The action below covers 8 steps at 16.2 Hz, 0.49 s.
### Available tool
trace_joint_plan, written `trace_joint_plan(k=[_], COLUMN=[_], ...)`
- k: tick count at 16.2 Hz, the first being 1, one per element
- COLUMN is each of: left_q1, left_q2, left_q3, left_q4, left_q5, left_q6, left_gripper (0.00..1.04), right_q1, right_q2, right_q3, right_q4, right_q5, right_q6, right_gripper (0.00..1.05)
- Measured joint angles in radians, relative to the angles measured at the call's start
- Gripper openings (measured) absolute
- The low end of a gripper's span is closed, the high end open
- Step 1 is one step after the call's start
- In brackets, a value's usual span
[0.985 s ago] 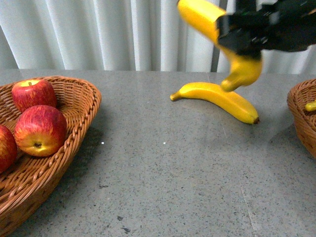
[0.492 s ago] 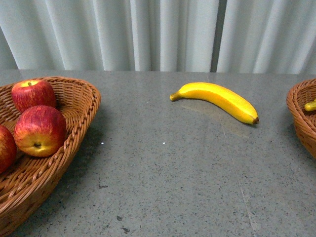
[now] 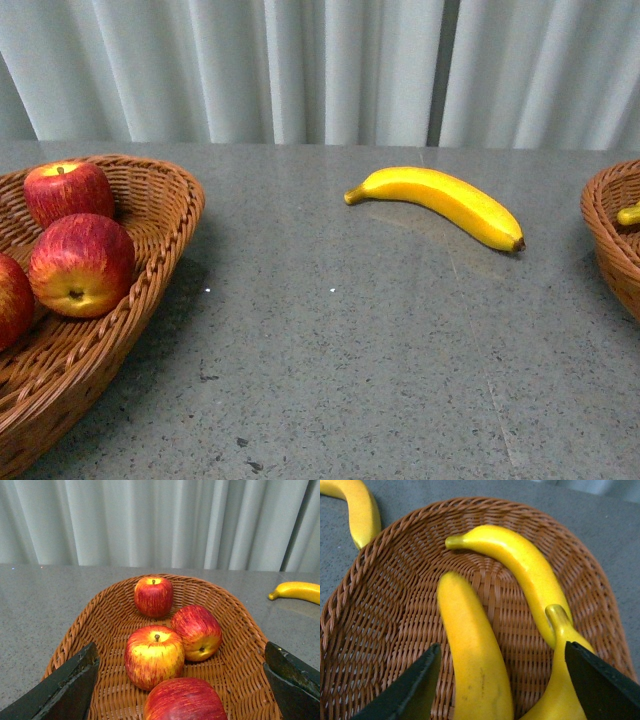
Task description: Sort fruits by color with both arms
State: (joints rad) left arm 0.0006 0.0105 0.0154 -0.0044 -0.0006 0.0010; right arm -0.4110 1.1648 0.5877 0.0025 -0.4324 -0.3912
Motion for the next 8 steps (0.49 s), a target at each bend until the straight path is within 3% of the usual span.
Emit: trace_joint_plan(k=[2,3,8], left_q1=[0.0,0.0,0.0], left_q2=[0.0,0.0,0.0], left_q3=[0.0,0.0,0.0], left_q4=[0.0,0.0,0.0], left_q5=[0.0,0.0,0.0], left_q6=[0.0,0.0,0.0], left_gripper=[0.98,0.98,0.98], right_q1=[0.045,0.084,0.431], right_q2=[-0.01,0.0,0.361], right_q3=[0.058,0.097,0.414], right_q4=[0.003,0.027,0.21], right_q5=[0.008,0.018,0.123], right_q6=[0.008,0.027,0.211], right_gripper=[0.94,1.0,0.98])
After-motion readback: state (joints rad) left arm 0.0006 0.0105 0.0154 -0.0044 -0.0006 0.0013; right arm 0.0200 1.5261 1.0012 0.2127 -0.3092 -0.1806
